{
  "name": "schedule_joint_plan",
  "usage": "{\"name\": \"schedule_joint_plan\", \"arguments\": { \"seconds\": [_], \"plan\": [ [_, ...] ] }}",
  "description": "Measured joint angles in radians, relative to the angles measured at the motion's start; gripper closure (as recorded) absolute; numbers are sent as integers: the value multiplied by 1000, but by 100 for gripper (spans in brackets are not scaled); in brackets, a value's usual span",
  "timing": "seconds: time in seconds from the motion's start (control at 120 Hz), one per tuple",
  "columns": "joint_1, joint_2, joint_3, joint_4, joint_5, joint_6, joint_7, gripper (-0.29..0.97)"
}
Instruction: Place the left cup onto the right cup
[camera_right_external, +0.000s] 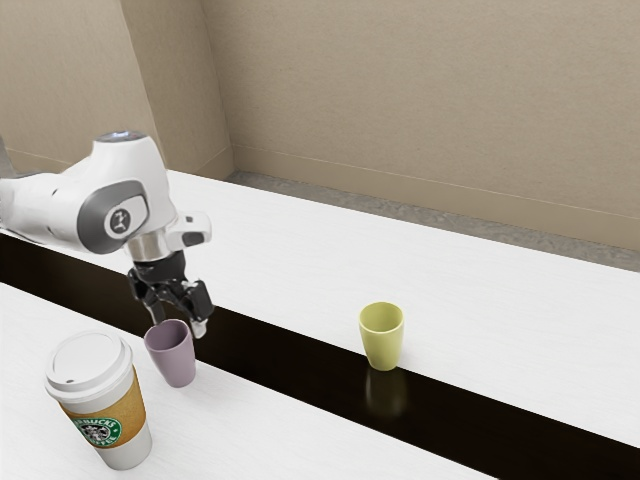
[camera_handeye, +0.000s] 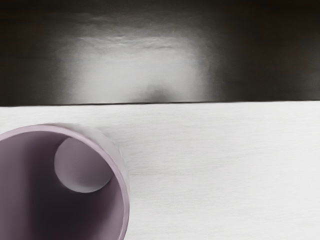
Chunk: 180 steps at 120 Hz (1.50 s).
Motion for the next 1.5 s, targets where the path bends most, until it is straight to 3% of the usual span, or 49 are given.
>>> {"name": "schedule_joint_plan", "arguments": {
  "seconds": [0.358,0.558,0.758,1.025,1.25,1.5],
  "plan": [
    [3,164,2,-4,-1,133,-35,1],
    [-1,179,4,2,0,154,-46,49],
    [-3,181,10,4,0,158,-52,70],
    [-3,170,52,6,10,134,-62,76],
    [17,57,49,52,45,47,-69,76],
    [-21,79,-92,263,62,-115,-73,76]
  ]
}}
